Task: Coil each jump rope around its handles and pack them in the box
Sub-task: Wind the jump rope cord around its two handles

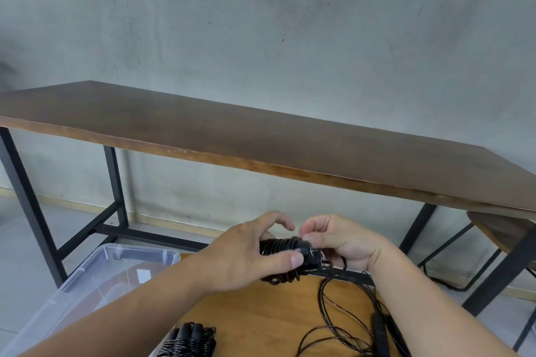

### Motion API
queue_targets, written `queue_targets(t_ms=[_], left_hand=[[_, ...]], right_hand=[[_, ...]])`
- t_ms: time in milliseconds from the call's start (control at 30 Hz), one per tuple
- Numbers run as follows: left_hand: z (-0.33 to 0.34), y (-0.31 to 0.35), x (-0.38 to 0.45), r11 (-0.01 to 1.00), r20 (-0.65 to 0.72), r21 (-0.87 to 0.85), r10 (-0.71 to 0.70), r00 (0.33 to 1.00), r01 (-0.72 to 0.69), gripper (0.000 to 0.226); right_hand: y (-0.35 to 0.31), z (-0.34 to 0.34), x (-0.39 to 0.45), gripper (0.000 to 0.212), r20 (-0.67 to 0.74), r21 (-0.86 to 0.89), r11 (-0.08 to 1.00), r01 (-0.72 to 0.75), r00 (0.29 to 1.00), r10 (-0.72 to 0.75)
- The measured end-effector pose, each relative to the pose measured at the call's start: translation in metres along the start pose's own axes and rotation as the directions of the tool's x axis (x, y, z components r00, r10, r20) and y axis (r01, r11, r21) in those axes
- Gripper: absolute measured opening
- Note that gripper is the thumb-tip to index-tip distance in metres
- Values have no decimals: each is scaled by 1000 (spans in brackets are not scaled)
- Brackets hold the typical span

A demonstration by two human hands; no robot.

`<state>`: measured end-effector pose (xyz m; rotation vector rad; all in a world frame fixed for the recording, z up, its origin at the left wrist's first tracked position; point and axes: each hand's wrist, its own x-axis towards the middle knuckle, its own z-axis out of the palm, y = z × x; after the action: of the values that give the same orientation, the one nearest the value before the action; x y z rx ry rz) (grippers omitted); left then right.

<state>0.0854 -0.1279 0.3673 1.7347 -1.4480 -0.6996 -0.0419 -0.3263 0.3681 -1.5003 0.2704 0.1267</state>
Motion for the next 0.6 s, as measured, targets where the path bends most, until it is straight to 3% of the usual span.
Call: queue_targets(t_ms=[67,167,267,467,600], left_hand=[[-1,-2,3,998,-16,-59,1,1000,-2,64],[-2,-4,5,992,-34,-121,-24,999,20,52],[2,-5,4,981,-20,-190,-32,999,27,35],[5,-10,12,945,-165,-313,-150,975,92,45],[4,-13,18,951,-189,-297,-145,971,85,41]], right_hand=[[14,5,5,31,-88,146,989,20,996,-7],[26,17,9,14,-211,356,930,93,977,-17],[32,30,8,17,-326,356,919,167,944,-45],[35,45,4,20,-421,441,872,214,907,-10],[31,51,4,19,-495,247,956,160,869,-18]])
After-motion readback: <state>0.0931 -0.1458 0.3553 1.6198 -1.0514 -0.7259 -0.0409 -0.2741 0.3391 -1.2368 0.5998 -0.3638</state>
